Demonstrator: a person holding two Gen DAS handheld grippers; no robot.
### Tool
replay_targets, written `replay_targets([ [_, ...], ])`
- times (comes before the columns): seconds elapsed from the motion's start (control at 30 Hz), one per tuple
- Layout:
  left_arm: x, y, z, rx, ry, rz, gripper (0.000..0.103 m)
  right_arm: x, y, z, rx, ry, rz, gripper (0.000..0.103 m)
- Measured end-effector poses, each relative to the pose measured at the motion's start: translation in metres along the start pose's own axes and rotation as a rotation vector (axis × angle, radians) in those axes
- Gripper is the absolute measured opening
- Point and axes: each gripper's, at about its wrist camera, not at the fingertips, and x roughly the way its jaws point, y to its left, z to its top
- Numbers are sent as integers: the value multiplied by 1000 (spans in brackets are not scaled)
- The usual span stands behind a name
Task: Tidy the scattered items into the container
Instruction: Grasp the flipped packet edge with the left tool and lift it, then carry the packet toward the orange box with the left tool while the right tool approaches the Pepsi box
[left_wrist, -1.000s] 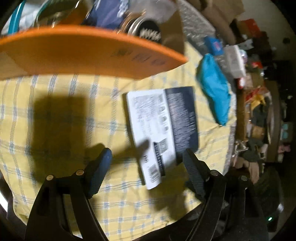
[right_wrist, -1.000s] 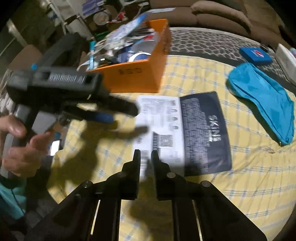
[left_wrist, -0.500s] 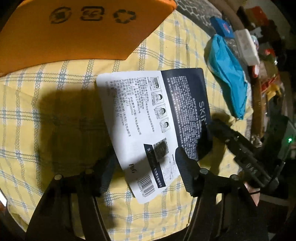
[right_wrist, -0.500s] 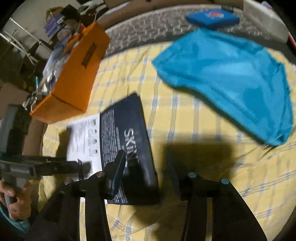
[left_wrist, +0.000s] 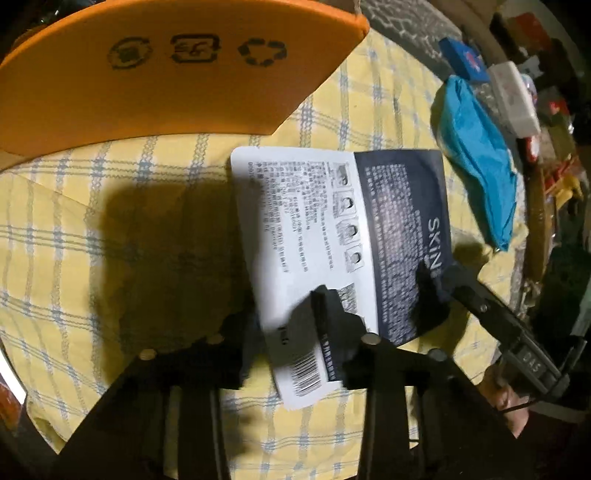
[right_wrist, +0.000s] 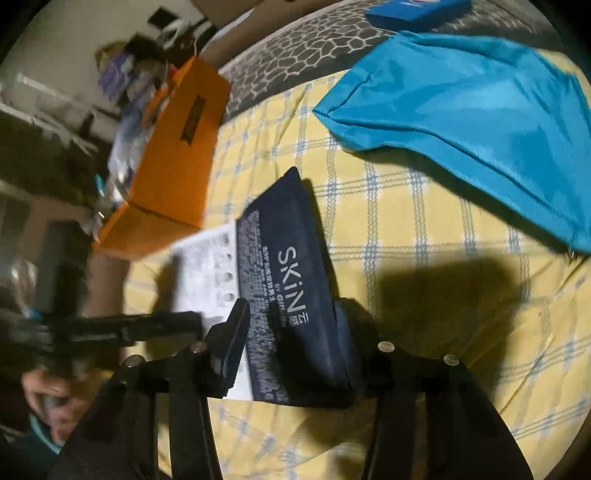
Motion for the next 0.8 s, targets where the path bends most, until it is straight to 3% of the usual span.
replay_targets([
  [0.07, 2, -4, 0, 10, 4, -9, 46, -6, 2, 0, 11, -21, 47, 48],
  [0.2, 1, -10, -2, 13, -7, -3, 50, -14, 10, -2, 9, -43, 185, 39],
  [0.23, 1, -9, -2, 12, -11, -10, 39, -13, 12, -3, 6, -33, 204, 35],
  [0.27, 1, -10, -3, 10, -7, -17, 15, -10, 17, -4, -13, -23, 193, 35],
  [0.33, 3, -10, -5, 10, 20, -53, 12, -3, 24, -6, -49, -2, 127, 35],
  [0.5, -8, -16, -8, 45, -34, -43, 6, -6, 15, -5, -29, -10, 87, 36],
  [0.8, -56, -47, -15, 199, -253, 38, 1, -36, -18, 4, 82, -149, 33, 36],
])
